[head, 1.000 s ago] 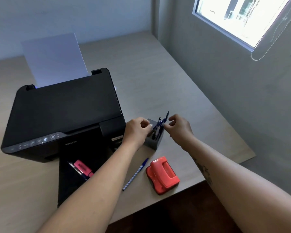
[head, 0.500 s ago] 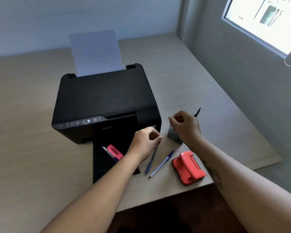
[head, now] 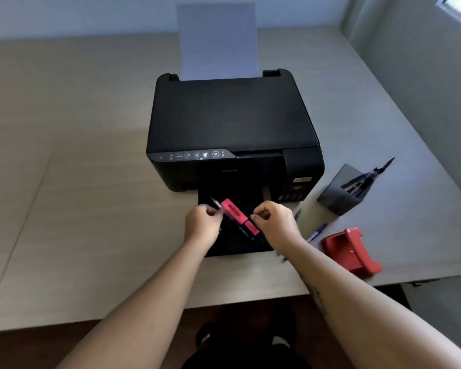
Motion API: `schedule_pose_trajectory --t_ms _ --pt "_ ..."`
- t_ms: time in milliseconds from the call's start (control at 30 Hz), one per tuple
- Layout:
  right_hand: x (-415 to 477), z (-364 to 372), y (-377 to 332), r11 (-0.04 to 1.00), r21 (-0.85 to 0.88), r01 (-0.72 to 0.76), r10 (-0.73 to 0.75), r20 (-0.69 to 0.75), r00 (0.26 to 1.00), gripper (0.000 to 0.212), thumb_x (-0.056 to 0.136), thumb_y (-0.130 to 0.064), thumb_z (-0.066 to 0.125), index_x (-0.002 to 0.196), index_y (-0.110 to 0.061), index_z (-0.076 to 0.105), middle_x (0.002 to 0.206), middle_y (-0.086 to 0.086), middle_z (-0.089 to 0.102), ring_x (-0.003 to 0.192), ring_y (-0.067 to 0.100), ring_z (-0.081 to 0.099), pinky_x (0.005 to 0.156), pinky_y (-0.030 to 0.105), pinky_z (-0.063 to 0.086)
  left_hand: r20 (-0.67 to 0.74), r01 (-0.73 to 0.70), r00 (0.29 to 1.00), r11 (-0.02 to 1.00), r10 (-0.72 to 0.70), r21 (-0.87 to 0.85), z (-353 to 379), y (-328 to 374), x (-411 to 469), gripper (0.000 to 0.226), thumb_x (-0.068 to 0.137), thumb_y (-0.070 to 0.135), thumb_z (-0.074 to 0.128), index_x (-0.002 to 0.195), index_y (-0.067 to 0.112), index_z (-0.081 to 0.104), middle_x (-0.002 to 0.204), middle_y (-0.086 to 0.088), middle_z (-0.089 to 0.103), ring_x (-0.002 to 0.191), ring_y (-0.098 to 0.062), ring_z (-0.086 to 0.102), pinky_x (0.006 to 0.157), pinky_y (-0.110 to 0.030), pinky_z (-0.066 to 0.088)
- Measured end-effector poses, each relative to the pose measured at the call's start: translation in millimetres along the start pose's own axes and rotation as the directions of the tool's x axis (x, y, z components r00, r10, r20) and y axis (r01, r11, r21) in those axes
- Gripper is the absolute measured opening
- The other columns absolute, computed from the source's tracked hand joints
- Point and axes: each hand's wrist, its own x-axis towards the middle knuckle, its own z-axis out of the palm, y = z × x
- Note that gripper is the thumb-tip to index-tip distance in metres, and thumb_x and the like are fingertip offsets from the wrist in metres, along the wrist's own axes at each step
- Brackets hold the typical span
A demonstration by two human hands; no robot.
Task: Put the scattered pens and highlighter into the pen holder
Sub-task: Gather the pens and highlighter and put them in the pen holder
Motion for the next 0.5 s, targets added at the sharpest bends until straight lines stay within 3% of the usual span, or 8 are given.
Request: schedule_pose_trajectory --t_ms 100,200,333,433,500 --pt "3 14 -2 0.998 -0.053 -0.02 0.023 0.052 0.998 0.024 0.085 -0.019 0.071 0.107 -0.01 0.069 0.101 0.007 0.069 0.082 0.017 0.061 0.071 0.026 0.048 -0.005 0.045 0.999 0.999 -0.045 0.011 6 1 9 0.024 0.083 0.034 0.068 0.067 0.019 0.061 0.078 -0.014 0.074 0.073 -0.033 0.072 0.073 -0.044 0.061" --pt "6 18 -5 0.996 -0.088 -0.035 0.044 0.097 0.994 0.034 0.087 -0.019 0.069 0.119 -0.009 0.063 0.11 0.007 0.065 0.089 0.019 0.06 0.077 0.026 0.047 -0.003 0.083 0.997 0.996 -0.083 0.028 10 6 10 0.026 0.084 0.03 0.067 0.063 0.017 0.059 0.078 -0.013 0.073 0.072 -0.034 0.071 0.066 -0.037 0.059" --pt "14 17 -9 0.985 -0.17 -0.023 0.051 0.16 0.986 0.026 0.084 -0.014 0.069 0.11 -0.008 0.066 0.107 0.01 0.069 0.093 0.026 0.066 0.081 0.035 0.056 -0.015 0.116 0.993 0.992 -0.115 0.048 13 11 11 0.019 0.083 0.026 0.069 0.073 0.01 0.064 0.088 -0.013 0.073 0.08 -0.033 0.071 0.059 -0.029 0.045" --pt "17 14 -8 0.967 -0.252 -0.037 0.084 0.178 0.981 0.023 0.081 -0.016 0.07 0.103 -0.008 0.067 0.1 0.012 0.069 0.087 0.03 0.067 0.077 0.043 0.059 -0.004 0.145 0.989 0.987 -0.145 0.064 15 13 15 0.025 0.079 0.03 0.071 0.09 0.007 0.071 0.093 -0.012 0.073 0.081 -0.033 0.071 0.063 -0.032 0.053" --pt "17 12 -6 0.953 -0.302 -0.033 0.092 0.181 0.979 0.024 0.081 -0.017 0.07 0.101 -0.006 0.065 0.098 0.014 0.067 0.085 0.033 0.066 0.073 0.043 0.059 0.011 0.159 0.987 0.984 -0.161 0.077 15 16 16 0.028 0.075 0.033 0.072 0.091 0.01 0.072 0.09 -0.011 0.074 0.078 -0.033 0.072 0.07 -0.038 0.061"
